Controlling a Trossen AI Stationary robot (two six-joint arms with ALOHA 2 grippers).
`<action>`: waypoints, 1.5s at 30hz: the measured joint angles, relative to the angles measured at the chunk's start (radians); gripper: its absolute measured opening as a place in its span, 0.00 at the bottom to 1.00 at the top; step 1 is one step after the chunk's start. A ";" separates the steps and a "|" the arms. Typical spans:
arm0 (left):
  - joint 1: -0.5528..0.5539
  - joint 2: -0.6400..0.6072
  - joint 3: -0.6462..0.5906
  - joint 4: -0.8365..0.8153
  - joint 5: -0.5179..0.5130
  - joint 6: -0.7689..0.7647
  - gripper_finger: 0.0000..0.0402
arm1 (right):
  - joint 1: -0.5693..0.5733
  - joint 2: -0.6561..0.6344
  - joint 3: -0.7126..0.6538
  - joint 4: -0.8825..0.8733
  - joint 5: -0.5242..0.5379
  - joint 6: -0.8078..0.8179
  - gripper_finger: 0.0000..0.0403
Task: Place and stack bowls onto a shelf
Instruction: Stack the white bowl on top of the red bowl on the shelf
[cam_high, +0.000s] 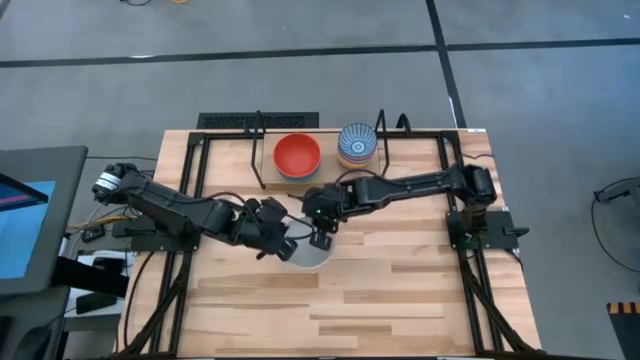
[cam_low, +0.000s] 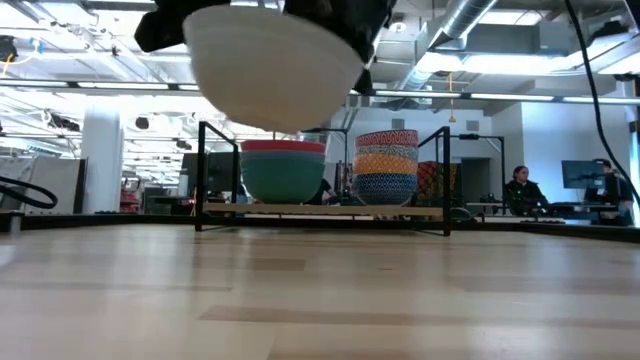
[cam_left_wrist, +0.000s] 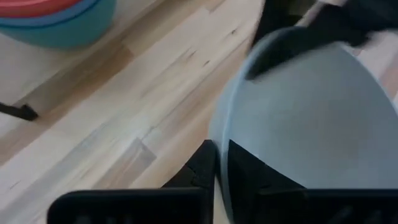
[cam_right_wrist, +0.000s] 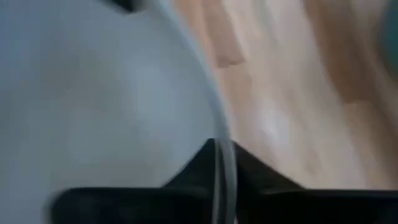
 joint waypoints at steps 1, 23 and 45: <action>0.007 0.000 0.000 0.009 0.005 -0.002 0.03 | -0.006 0.000 -0.001 -0.001 0.002 -0.002 0.09; 0.275 -0.426 -0.003 0.013 -0.187 0.472 0.40 | -0.530 0.010 0.215 0.087 -0.074 -0.169 0.06; 0.521 -0.321 -0.006 -0.006 0.023 0.623 0.40 | -0.570 0.276 0.432 -0.109 -0.176 -0.101 0.13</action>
